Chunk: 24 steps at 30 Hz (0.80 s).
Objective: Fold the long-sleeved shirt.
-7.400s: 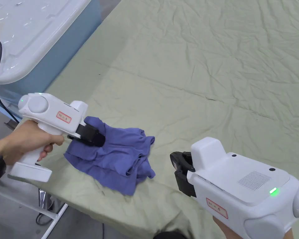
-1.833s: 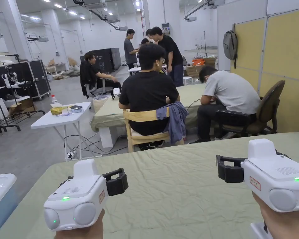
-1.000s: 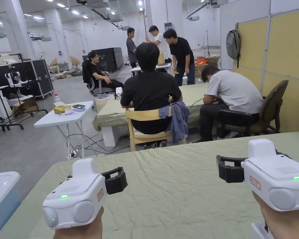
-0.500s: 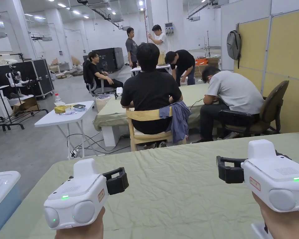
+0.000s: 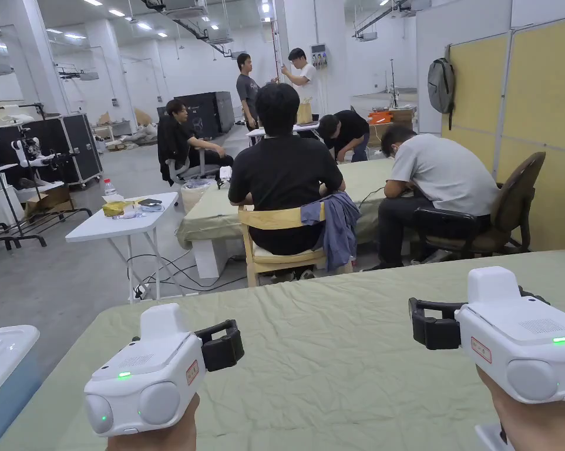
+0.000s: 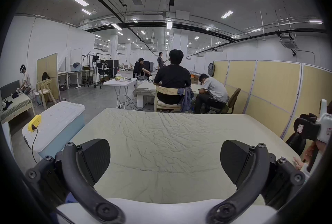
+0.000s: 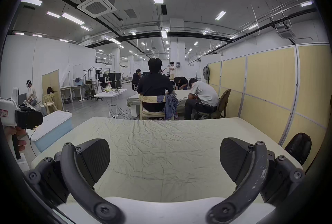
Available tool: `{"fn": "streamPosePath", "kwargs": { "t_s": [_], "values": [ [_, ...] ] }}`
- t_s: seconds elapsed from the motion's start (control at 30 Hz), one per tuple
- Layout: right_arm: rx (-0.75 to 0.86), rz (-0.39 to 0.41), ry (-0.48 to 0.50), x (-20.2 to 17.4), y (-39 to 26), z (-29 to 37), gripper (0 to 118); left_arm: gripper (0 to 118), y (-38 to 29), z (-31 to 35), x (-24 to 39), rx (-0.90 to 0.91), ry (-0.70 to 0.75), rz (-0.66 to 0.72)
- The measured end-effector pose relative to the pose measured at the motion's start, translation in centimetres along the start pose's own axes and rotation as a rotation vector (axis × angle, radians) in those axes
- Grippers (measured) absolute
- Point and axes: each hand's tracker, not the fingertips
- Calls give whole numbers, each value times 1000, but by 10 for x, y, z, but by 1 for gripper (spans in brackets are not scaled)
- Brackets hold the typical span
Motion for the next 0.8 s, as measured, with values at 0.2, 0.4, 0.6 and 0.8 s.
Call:
{"fn": "streamPosePath", "kwargs": {
  "t_s": [0.2,0.4,0.6,0.8],
  "values": [
    [-1,-4,1,0,-2,0,118,118,-3,-2,0,-4,-3,0],
    [-20,14,3,-1,-1,-2,118,118,-3,-3,1,-4,-2,-5],
    [-19,5,6,0,-3,-2,118,118,-3,-3,3,-10,-13,-13],
    [-26,10,10,-1,-6,-3,118,118,-2,-2,8,-43,11,-41]
  ]
}}
